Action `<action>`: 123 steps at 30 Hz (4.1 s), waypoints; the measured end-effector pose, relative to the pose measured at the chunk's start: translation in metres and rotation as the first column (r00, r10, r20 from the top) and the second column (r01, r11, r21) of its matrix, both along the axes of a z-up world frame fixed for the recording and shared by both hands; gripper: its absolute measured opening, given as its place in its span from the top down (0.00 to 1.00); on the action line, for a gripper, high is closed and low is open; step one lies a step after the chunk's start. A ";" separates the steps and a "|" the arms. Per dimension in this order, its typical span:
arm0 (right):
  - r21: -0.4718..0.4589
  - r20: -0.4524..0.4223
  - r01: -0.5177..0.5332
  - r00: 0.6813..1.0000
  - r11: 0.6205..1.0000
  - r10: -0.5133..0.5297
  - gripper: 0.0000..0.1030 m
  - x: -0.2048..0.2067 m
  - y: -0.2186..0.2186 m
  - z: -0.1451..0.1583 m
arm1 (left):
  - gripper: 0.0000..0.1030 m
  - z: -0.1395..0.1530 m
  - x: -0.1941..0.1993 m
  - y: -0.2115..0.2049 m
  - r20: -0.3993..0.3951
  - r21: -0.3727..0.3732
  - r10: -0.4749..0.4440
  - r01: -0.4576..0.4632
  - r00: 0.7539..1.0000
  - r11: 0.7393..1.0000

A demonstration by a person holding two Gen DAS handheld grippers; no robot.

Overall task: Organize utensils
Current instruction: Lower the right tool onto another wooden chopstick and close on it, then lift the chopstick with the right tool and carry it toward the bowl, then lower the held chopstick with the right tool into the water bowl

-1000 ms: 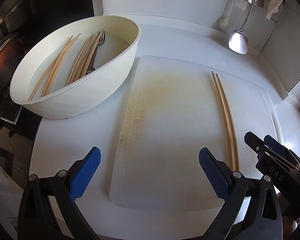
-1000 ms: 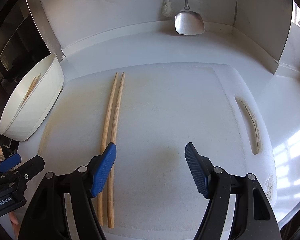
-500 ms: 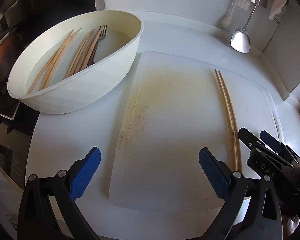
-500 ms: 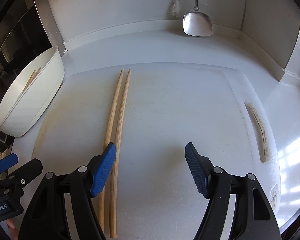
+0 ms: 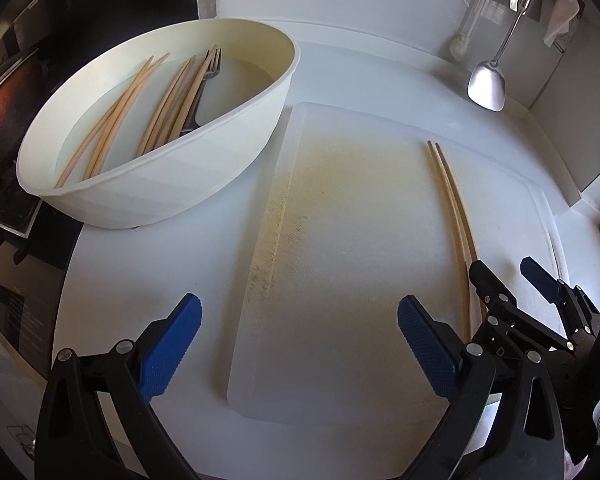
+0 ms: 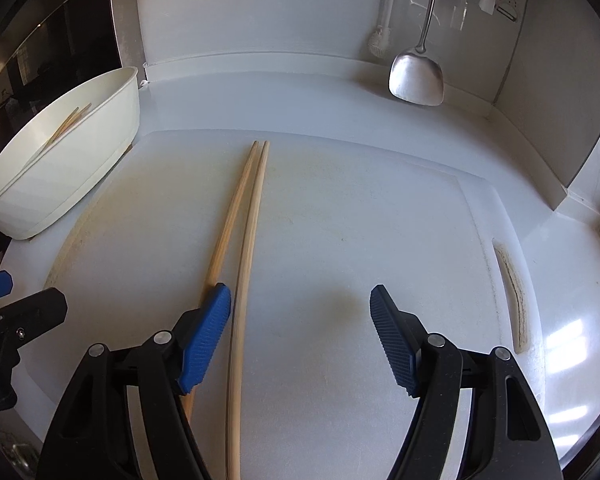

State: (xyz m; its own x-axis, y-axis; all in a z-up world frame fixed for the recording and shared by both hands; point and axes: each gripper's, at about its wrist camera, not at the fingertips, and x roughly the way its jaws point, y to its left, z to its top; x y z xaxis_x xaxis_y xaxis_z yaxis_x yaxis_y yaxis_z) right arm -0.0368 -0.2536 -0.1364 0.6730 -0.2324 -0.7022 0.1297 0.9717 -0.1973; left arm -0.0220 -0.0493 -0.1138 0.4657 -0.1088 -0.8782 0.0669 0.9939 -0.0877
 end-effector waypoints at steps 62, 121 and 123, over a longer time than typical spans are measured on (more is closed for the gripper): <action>0.042 0.021 -0.334 0.943 0.942 0.333 0.93 -0.006 -0.070 0.009 | 0.87 -0.019 0.004 -0.121 0.180 0.042 -0.048 0.041 0.983 0.998; 0.362 0.061 -0.165 0.986 0.918 0.153 0.94 0.154 0.213 0.076 | 0.93 0.083 0.143 0.214 0.135 -0.051 0.018 -0.012 0.991 0.999; 0.363 0.045 -0.159 0.987 0.918 0.153 0.94 0.160 0.217 0.071 | 0.93 0.075 0.146 0.211 0.116 -0.046 0.007 -0.002 0.993 0.999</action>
State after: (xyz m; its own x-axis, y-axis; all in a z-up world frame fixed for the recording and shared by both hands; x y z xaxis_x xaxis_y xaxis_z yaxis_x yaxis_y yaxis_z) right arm 0.1230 -0.0366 -0.0655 0.6914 0.1462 -0.7075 -0.0294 0.9842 0.1746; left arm 0.1235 0.1620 -0.0385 0.5648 -0.1455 -0.8123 0.0750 0.9893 -0.1250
